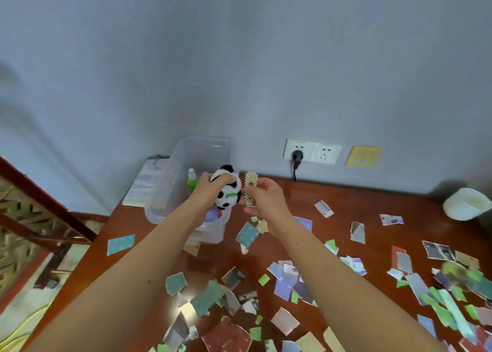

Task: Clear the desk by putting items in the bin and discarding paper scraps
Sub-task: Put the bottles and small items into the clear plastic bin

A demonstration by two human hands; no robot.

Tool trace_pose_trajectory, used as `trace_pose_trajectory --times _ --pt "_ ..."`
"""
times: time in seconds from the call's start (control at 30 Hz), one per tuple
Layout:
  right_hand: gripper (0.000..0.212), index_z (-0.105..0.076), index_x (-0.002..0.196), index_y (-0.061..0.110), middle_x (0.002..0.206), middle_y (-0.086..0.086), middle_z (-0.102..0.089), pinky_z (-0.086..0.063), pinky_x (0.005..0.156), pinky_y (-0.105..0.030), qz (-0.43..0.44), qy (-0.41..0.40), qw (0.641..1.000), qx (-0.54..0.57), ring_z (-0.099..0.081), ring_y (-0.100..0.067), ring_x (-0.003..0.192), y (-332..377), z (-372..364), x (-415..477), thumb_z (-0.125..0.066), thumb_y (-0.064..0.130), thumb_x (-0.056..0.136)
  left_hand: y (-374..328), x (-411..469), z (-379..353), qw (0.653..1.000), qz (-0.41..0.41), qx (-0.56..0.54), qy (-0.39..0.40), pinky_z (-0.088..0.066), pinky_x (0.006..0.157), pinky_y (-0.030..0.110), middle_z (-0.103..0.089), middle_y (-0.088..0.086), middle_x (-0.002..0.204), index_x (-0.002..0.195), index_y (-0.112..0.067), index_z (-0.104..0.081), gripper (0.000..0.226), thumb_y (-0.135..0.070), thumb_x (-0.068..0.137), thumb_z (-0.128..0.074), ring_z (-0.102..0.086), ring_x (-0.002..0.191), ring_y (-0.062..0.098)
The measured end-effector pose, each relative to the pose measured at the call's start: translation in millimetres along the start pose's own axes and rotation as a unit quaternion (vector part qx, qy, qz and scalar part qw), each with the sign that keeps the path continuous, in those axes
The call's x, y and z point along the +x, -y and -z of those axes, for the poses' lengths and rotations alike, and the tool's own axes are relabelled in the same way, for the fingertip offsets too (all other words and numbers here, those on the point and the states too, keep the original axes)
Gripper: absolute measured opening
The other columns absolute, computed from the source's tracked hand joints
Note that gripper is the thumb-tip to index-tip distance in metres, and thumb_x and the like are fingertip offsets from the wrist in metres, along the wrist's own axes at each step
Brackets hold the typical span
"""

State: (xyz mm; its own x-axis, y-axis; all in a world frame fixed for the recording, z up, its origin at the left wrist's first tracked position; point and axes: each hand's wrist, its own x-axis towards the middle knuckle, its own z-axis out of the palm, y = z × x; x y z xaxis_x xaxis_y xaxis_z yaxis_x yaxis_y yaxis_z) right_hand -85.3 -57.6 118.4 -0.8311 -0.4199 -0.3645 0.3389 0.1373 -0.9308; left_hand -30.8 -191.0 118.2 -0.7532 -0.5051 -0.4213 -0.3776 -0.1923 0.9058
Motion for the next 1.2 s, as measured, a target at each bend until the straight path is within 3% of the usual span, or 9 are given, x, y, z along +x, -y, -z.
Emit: trace_pose_trajectory --times 0.13,0.27,0.43,0.57,0.67,0.77,0.83,0.97,1.2 --pt "0.026 -0.057 0.111 0.012 0.108 -0.007 -0.065 -0.059 0.077 -0.041 -0.009 0.0 0.998 -0.068 -0.067 -0.026 0.094 1.1 -43.2 17.8 -0.054 0.001 0.088 1.2 13.0 41.4 0.999 -0.005 0.027 -0.021 -0.054 0.068 0.037 -0.067 0.019 0.093 0.093 -0.014 -0.06 0.022 -0.028 0.077 -0.065 -0.065 0.08 0.03" --pt "0.051 -0.046 0.135 0.013 0.123 -0.008 -0.054 -0.055 0.053 -0.024 0.01 0.044 0.976 -0.212 -0.065 -0.028 0.092 -0.5 -72.9 34.8 -0.046 -0.003 0.087 11.0 26.9 69.3 0.995 -0.008 0.094 -0.026 -0.047 0.059 0.028 -0.062 0.014 0.09 0.102 -0.012 -0.058 0.016 -0.017 0.086 -0.061 -0.06 0.077 0.025" --pt "0.05 -0.041 0.137 0.008 0.13 -0.015 -0.054 -0.046 0.085 -0.033 0.022 0.138 0.858 -0.495 -0.056 -0.033 0.115 -9.4 -98.3 58.8 -0.054 0.002 0.089 32.8 50.9 90.0 0.974 0.015 0.221 0.038 -0.053 0.081 0.041 -0.066 0.017 0.105 0.112 -0.008 -0.059 0.035 -0.016 0.08 -0.071 -0.064 0.095 0.029" --pt "0.036 -0.048 0.124 0.006 0.109 -0.013 -0.06 -0.049 0.082 -0.035 0.038 0.172 0.774 -0.608 -0.06 -0.031 0.103 -16.6 -114.9 71.2 -0.056 0.006 0.089 45.4 70.9 94.6 0.944 0.041 0.32 0.063 -0.048 0.056 0.027 -0.058 0.011 0.111 0.121 -0.018 -0.046 0.051 -0.016 0.077 -0.072 -0.06 0.088 0.022" --pt "0.027 -0.055 0.115 0.004 0.093 -0.009 -0.054 -0.043 0.075 -0.035 0.057 0.198 0.686 -0.698 -0.059 -0.028 0.092 -25.8 -119.3 74.9 -0.059 0.007 0.088 52.7 85.1 95.8 0.893 0.056 0.435 0.105 -0.052 0.07 0.031 -0.055 0.01 0.12 0.125 -0.018 -0.046 0.058 -0.015 0.075 -0.073 -0.059 0.103 0.026" --pt "0.026 -0.057 0.117 0.007 0.113 -0.01 -0.061 -0.04 0.098 -0.042 0.062 0.221 0.619 -0.751 -0.058 -0.029 0.107 -34.0 -120.7 78.4 -0.057 0.009 0.091 60.7 96.4 96.8 0.842 0.058 0.519 0.132 -0.051 0.086 0.032 -0.054 0.004 0.126 0.124 -0.023 -0.048 0.057 -0.018 0.074 -0.075 -0.052 0.114 0.024" --pt "0.028 -0.057 0.117 0.005 0.119 -0.013 -0.061 -0.037 0.104 -0.047 0.047 0.245 0.603 -0.758 -0.056 -0.031 0.113 -38.6 -121.9 83.1 -0.057 0.005 0.089 64.8 104.2 96.3 0.83 0.064 0.536 0.142 -0.048 0.089 0.032 -0.053 0.003 0.13 0.125 -0.026 -0.049 0.057 -0.015 0.075 -0.073 -0.048 0.118 0.023" --pt "0.025 -0.059 0.113 0.002 0.113 -0.015 -0.062 -0.048 0.087 -0.04 0.03 0.292 0.608 -0.738 -0.057 -0.029 0.096 -49.3 -124.4 92.7 -0.056 0.004 0.089 70.7 113.2 94.9 0.826 0.079 0.532 0.167 -0.048 0.09 0.03 -0.051 0.002 0.135 0.13 -0.024 -0.048 0.056 -0.001 0.081 -0.062 -0.05 0.121 0.022" --pt "0.026 -0.06 0.115 0.0 0.098 -0.016 -0.059 -0.048 0.081 -0.036 0.015 0.339 0.6 -0.725 -0.052 -0.025 0.084 -52.9 -126.6 101.5 -0.056 0.005 0.09 68.8 111.8 92.6 0.852 0.049 0.494 0.168 -0.043 0.099 0.031 -0.051 0.006 0.138 0.134 -0.018 -0.05 0.057 0.009 0.084 -0.046 -0.049 0.126 0.022"
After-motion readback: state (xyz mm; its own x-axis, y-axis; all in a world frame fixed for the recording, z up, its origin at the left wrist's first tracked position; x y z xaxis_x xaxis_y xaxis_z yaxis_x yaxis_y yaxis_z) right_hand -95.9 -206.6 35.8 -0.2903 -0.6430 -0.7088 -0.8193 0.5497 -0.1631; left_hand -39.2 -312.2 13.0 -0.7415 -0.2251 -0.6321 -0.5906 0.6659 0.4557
